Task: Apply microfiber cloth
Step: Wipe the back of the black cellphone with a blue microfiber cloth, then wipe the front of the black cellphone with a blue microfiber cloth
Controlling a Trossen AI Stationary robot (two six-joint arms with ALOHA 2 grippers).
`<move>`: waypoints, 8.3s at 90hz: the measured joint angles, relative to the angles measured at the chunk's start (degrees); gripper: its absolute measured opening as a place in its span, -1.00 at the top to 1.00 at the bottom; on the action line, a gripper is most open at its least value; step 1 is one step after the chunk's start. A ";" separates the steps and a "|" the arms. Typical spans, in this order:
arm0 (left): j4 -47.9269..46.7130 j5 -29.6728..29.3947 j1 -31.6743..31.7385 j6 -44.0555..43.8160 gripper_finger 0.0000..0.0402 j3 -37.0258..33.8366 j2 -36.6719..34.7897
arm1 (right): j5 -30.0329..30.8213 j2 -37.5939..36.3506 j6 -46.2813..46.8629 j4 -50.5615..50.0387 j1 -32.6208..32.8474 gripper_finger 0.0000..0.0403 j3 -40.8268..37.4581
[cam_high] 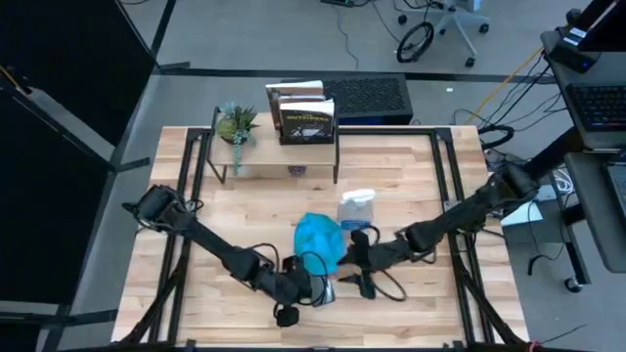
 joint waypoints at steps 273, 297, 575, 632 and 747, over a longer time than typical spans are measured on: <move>6.36 -3.06 8.21 10.77 0.97 -0.19 9.20 | 1.25 22.36 -12.16 7.45 3.85 1.00 9.35; 7.14 -3.03 8.23 11.85 0.97 -0.22 9.24 | 1.87 27.91 -11.82 12.33 -1.73 1.00 9.51; 0.30 -7.16 -0.03 13.73 0.31 1.55 8.76 | -15.05 18.25 19.38 -14.32 -8.22 -0.36 9.53; 4.07 -7.10 2.88 15.07 0.30 1.51 10.46 | -19.20 22.55 16.99 -5.50 -7.72 -0.36 9.35; -13.21 -21.87 -0.15 13.23 0.30 1.51 -3.15 | 11.14 18.12 -11.18 -31.46 -3.92 0.85 16.22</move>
